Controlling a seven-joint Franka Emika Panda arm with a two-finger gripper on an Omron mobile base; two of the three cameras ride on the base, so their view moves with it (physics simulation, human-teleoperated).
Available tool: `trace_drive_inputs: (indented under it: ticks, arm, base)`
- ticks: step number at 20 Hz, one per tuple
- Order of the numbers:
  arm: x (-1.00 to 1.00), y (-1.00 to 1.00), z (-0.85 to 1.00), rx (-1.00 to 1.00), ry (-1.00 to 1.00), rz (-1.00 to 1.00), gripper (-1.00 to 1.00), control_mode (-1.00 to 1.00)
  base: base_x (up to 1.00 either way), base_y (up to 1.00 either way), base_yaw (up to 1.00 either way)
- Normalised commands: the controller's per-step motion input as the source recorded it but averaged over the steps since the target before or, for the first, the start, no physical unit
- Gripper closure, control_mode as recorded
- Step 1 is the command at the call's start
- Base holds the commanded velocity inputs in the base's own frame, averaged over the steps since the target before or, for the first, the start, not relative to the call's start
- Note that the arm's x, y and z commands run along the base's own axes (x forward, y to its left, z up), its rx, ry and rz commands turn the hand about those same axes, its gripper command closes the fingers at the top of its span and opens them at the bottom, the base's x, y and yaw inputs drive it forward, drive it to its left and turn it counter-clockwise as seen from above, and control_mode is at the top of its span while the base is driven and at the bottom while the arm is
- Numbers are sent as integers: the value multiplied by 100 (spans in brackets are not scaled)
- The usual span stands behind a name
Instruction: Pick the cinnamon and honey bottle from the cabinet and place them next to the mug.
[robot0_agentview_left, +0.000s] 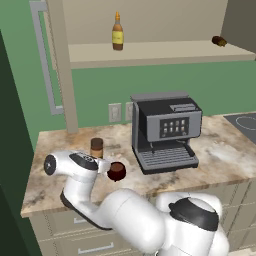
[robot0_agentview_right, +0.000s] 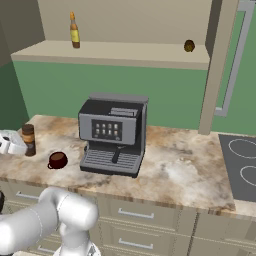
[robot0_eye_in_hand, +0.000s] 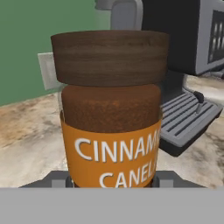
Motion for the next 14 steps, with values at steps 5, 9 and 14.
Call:
trace_drive_inputs:
  ticks: [5,9,14]
  arm:
    - [0,0,-50,0,0,-2,100,-100]
    - [0,0,-34,0,0,-4,100,-100]
    - [0,0,-2,0,0,-6,100,-100]
  base:
    - [0,0,0]
    - [0,0,0]
    - [0,0,0]
